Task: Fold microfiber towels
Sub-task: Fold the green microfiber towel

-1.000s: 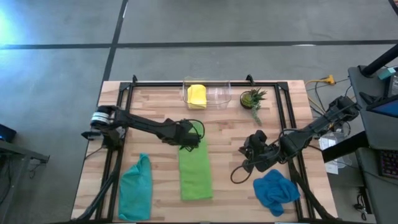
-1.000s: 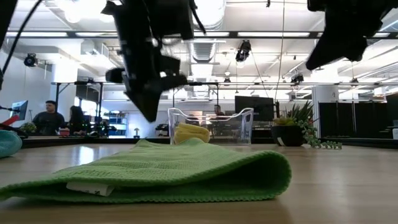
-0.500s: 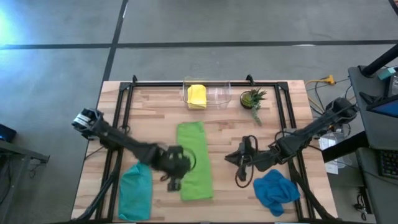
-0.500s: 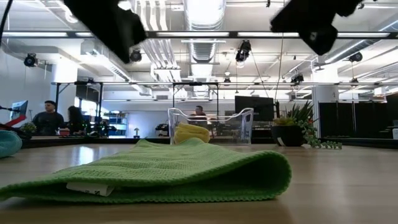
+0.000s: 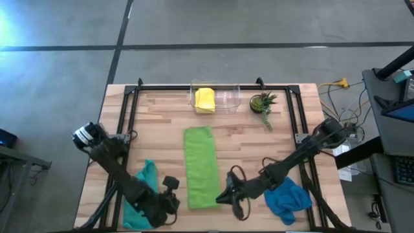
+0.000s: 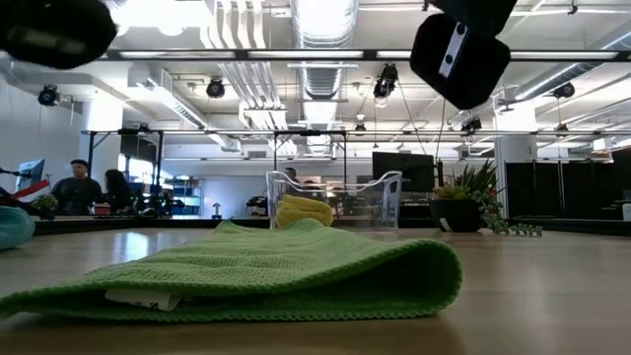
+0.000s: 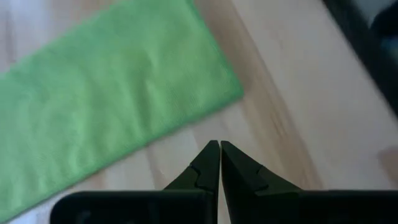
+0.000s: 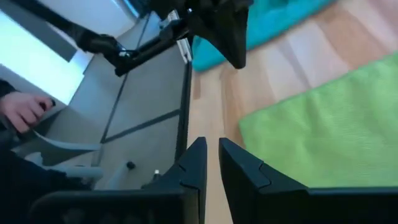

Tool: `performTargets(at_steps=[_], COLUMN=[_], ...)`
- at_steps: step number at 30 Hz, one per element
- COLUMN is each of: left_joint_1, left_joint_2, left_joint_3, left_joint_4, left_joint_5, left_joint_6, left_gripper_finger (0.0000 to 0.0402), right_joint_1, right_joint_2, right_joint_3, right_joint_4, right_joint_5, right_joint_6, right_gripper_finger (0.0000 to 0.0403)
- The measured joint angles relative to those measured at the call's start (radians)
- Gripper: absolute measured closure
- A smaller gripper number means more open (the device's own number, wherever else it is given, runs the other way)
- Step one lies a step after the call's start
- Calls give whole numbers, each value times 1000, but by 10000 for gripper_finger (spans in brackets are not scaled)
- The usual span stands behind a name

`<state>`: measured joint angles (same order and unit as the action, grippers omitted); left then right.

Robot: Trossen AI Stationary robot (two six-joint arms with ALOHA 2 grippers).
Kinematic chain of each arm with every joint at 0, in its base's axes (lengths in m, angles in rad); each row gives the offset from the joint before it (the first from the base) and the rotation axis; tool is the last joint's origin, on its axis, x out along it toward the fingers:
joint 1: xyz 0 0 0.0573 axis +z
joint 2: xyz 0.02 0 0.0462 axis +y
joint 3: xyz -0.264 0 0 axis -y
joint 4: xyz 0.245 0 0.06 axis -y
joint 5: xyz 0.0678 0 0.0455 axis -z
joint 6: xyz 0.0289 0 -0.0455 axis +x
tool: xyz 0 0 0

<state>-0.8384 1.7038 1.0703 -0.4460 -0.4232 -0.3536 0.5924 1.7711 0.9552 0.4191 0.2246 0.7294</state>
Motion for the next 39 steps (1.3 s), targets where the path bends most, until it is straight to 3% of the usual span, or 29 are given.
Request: performTargets(at_steps=[8, 16, 25, 39], left_joint_1=[16, 32, 64, 108], left_joint_2=[83, 87, 138, 249], left_joint_3=[-7, -42, -54, -16], left_joint_4=[106, 262, 424, 432], left_joint_5=[56, 124, 135, 135], left_joint_6=[41, 228, 229, -63], left_gripper_finger=[393, 312, 244, 242], right_joint_1=[18, 39, 47, 100], right_joint_2=[62, 60, 60, 60], right_joint_3=[171, 316, 340, 339], right_joint_4=[-159, -436, -476, -476], right_joint_5=[5, 55, 68, 75], right_joint_6=[72, 85, 116, 135], right_gripper_finger=[364, 364, 364, 364])
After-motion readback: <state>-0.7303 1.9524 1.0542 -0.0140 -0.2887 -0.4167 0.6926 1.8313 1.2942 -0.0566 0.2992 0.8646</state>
